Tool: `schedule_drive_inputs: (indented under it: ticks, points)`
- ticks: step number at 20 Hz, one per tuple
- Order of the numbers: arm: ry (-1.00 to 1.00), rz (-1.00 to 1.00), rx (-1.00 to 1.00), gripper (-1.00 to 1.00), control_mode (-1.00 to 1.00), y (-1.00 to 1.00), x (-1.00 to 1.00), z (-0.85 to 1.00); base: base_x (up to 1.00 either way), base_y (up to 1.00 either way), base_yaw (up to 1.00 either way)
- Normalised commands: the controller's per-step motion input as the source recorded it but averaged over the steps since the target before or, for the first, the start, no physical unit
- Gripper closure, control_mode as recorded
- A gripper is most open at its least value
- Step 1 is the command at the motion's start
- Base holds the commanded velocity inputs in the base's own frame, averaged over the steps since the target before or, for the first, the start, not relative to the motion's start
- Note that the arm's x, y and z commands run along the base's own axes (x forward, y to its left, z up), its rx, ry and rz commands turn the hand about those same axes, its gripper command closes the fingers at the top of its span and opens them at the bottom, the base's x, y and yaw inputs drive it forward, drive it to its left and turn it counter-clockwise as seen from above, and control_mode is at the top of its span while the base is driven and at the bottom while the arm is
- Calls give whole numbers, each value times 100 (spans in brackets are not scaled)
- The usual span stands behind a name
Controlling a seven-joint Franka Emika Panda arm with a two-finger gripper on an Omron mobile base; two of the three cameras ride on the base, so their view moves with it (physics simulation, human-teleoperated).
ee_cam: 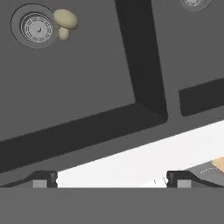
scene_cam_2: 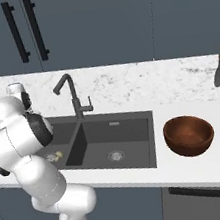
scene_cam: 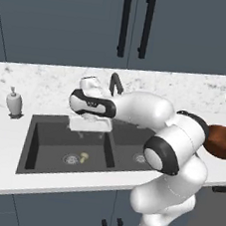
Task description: Pick the mushroom from the sink and place it in the bowl. Then pick the bowl and place it in the microwave. Then close the microwave door and press the start button.
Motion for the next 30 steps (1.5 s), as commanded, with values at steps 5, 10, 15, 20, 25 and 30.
schedule_drive_inputs:
  ticks: [5,10,15,20,25,30]
  points:
    - [-31,-6,0,-100,-100,0,2,-68,0,0,0]
    - [-23,-5,2,-100,-100,0,3,-43,0,0,0]
    - [-5,0,0,-100,-100,0,35,-32,0,0,0]
    - [6,0,-1,-100,-100,0,52,-33,0,0,0]
    - [1,0,-5,-100,-100,2,39,-39,0,0,0]
    - [0,0,-2,-100,-100,10,23,-26,0,0,0]
